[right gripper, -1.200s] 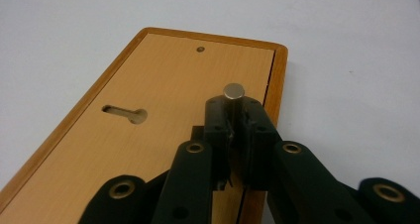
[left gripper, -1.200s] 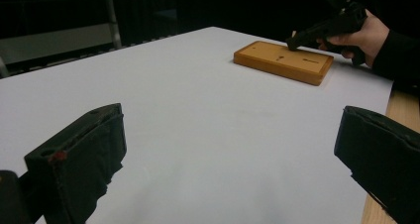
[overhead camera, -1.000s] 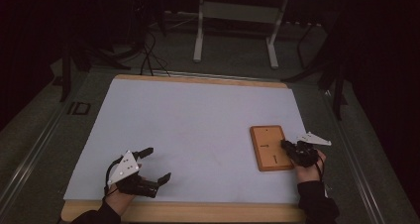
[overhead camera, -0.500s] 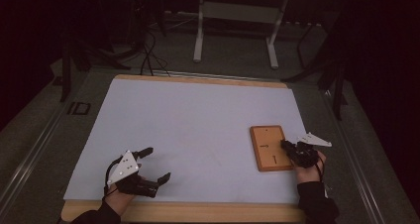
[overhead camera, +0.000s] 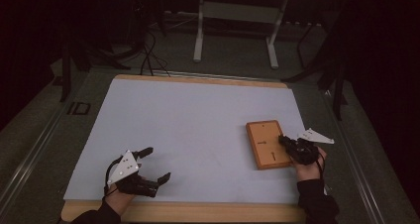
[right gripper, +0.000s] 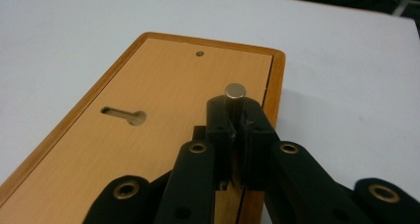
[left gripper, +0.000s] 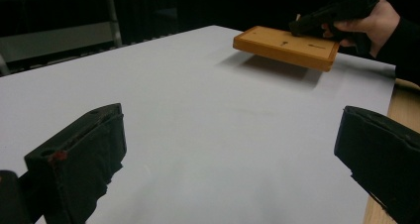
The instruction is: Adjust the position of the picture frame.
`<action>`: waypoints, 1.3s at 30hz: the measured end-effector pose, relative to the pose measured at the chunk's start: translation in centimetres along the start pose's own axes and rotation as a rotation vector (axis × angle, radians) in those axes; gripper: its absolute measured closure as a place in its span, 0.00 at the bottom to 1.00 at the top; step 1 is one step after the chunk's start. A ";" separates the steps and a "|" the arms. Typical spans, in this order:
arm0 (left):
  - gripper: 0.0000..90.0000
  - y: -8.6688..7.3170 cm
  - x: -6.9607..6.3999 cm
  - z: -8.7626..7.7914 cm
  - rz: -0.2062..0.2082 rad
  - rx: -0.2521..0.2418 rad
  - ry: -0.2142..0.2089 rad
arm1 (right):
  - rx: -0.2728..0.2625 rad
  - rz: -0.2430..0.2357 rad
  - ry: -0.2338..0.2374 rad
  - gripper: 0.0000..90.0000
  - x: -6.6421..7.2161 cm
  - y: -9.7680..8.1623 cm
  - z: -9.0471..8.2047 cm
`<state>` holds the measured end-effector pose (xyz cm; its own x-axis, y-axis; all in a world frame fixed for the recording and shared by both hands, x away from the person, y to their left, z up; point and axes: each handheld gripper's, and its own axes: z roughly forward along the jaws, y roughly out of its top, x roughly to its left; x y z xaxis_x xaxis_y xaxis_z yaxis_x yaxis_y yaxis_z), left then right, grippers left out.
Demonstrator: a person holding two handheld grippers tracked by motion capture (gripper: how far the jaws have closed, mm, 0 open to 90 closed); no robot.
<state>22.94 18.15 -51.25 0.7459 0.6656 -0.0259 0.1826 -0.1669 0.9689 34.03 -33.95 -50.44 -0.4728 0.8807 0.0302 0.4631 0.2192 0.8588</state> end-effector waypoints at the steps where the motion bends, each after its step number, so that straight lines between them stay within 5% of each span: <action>1: 0.00 0.0 0.0 0.0 0.000 0.001 -0.001 | 0.000 -0.004 0.007 0.95 0.1 0.3 0.0; 27: 0.00 0.0 0.1 -0.2 0.002 -0.003 0.000 | -0.046 -0.117 0.173 0.95 6.2 5.1 3.6; 39: 0.00 0.0 0.1 -0.3 0.002 0.001 -0.003 | -0.052 -0.194 0.315 0.95 9.6 6.2 6.0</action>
<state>22.84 18.39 -51.18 0.7479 0.6633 -0.0250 0.1818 -0.1684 0.9688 36.89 -21.64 -47.84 -0.7593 0.6505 0.0140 0.3079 0.3404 0.8884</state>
